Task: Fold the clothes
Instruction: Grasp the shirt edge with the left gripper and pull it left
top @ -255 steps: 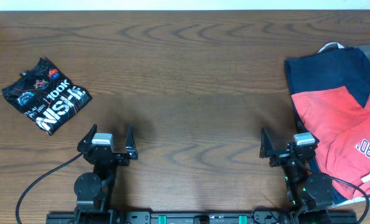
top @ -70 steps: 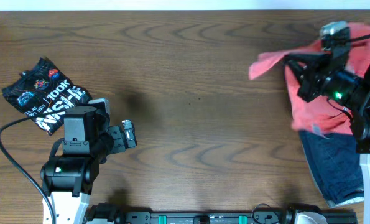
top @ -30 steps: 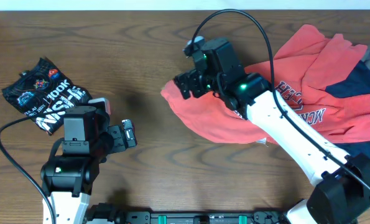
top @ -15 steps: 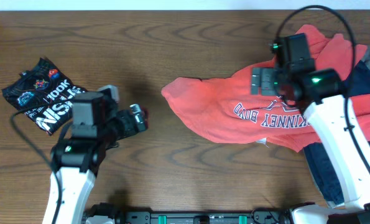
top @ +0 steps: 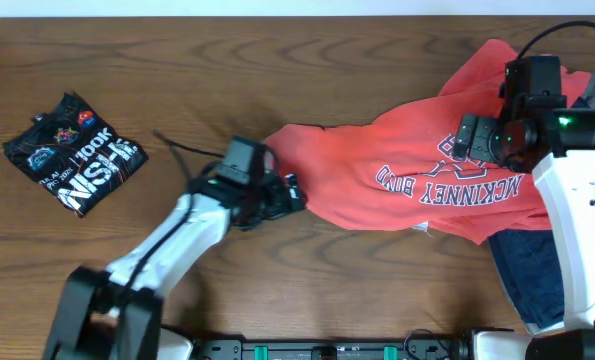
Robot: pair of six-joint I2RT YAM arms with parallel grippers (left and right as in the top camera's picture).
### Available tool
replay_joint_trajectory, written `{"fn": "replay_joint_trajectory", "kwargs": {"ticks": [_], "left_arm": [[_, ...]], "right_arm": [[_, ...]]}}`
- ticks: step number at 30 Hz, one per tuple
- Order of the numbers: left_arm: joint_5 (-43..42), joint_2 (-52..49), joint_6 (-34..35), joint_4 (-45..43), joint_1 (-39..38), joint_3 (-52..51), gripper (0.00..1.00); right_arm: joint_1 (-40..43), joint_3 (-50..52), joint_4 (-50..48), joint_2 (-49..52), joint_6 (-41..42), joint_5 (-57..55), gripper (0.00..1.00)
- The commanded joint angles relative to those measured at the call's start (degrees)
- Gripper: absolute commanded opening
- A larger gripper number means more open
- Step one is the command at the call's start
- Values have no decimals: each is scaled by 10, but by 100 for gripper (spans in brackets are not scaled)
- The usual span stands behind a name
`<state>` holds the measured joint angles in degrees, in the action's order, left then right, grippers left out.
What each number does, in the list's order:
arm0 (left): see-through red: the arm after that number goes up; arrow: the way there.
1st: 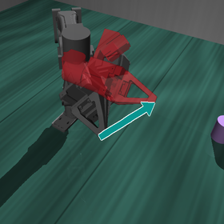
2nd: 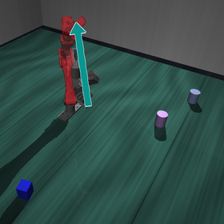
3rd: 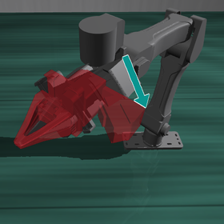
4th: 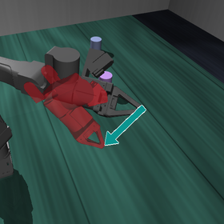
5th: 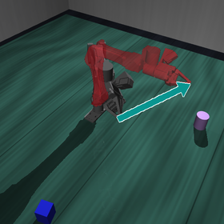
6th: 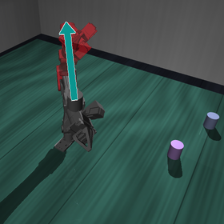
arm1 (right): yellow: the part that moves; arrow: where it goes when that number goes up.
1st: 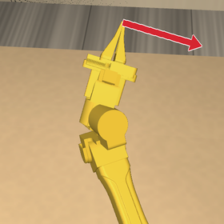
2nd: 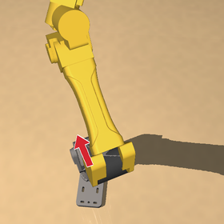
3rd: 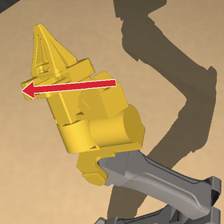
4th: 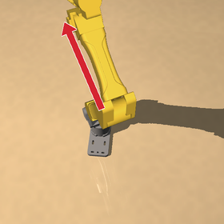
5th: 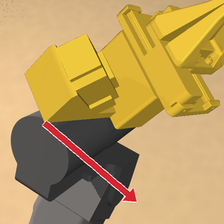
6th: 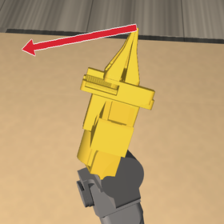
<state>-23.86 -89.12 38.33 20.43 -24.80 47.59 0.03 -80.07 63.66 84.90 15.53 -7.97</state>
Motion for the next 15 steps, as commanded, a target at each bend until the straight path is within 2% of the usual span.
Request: {"fn": "replay_joint_trajectory", "kwargs": {"ticks": [1, 9, 10, 13, 15], "left_arm": [[-4, -49, 78, -42, -42, 3, 98], [-1, -138, 162, -228, -127, 3, 99], [4, -145, 162, -248, -134, 3, 97], [31, -153, 162, -281, -145, 3, 60], [40, -152, 156, -289, -143, 3, 26]], "right_arm": [[6, -6, 4, -5, 7, 7, 99], [6, -6, 15, -5, 7, 9, 99], [6, -6, 16, -5, 7, 9, 99], [6, -6, 20, -5, 7, 9, 99], [6, -6, 23, -5, 7, 9, 99]]}}
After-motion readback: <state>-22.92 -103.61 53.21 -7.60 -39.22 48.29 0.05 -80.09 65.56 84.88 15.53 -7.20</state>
